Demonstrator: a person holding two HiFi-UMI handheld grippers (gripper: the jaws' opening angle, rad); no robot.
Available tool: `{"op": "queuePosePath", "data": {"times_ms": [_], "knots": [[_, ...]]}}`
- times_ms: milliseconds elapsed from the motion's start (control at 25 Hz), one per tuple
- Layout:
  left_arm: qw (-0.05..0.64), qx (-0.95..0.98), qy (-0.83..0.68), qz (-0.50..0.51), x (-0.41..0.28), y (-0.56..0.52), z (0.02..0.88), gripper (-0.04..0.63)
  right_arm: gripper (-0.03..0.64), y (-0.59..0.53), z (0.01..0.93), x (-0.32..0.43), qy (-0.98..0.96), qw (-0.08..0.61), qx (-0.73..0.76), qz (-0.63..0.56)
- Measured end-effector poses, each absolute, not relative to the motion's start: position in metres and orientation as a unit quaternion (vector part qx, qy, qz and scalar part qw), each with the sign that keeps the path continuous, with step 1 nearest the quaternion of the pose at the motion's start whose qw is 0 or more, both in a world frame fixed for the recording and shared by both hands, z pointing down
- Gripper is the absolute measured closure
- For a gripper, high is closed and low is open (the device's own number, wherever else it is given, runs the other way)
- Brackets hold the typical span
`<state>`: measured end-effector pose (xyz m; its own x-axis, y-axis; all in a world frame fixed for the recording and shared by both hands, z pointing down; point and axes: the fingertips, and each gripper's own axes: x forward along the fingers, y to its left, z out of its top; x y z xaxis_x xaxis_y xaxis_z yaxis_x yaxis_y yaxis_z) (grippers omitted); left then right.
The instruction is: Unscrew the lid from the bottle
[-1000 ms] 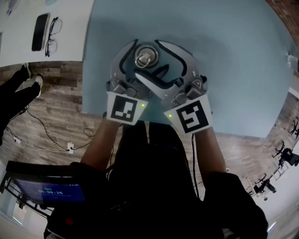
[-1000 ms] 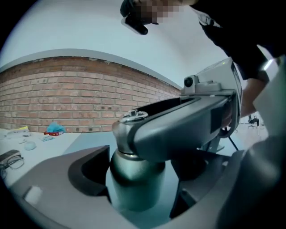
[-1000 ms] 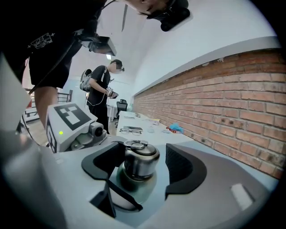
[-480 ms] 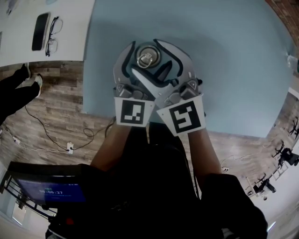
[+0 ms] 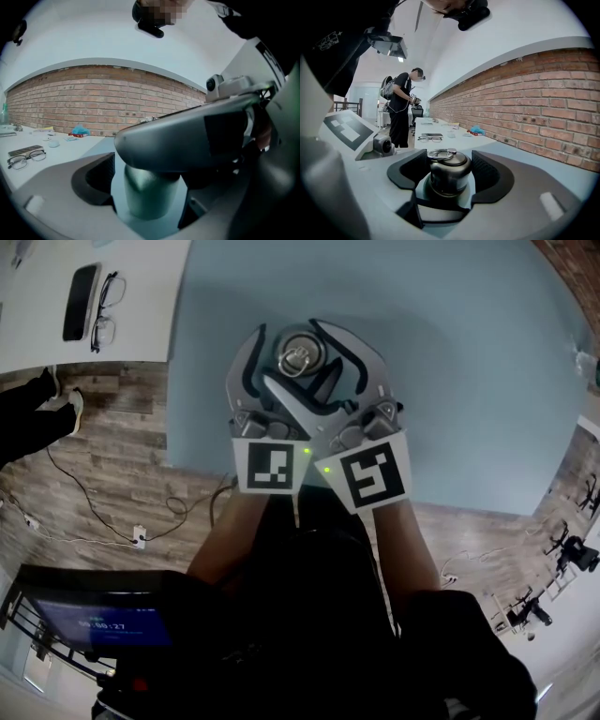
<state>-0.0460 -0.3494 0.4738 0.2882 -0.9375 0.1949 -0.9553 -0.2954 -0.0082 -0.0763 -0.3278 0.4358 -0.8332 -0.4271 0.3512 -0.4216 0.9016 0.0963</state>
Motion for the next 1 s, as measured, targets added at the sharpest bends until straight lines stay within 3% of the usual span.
{"op": "queuePosePath", "data": {"times_ms": [200,320,1000], "knots": [[0.048,0.805,-0.585,0.084,-0.040,-0.351,0.473,0.190,0.333,-0.328,0.435,-0.073,-0.957,0.187,0.220,-0.014],[0.048,0.808,-0.582,0.085,-0.038,-0.351,0.474,0.238,0.336,-0.327,0.435,-0.073,-0.959,0.182,0.216,-0.017],[0.023,0.872,-0.481,0.081,-0.032,-0.351,0.472,0.230,0.344,-0.324,0.432,-0.069,-0.983,0.156,0.088,-0.048]]}}
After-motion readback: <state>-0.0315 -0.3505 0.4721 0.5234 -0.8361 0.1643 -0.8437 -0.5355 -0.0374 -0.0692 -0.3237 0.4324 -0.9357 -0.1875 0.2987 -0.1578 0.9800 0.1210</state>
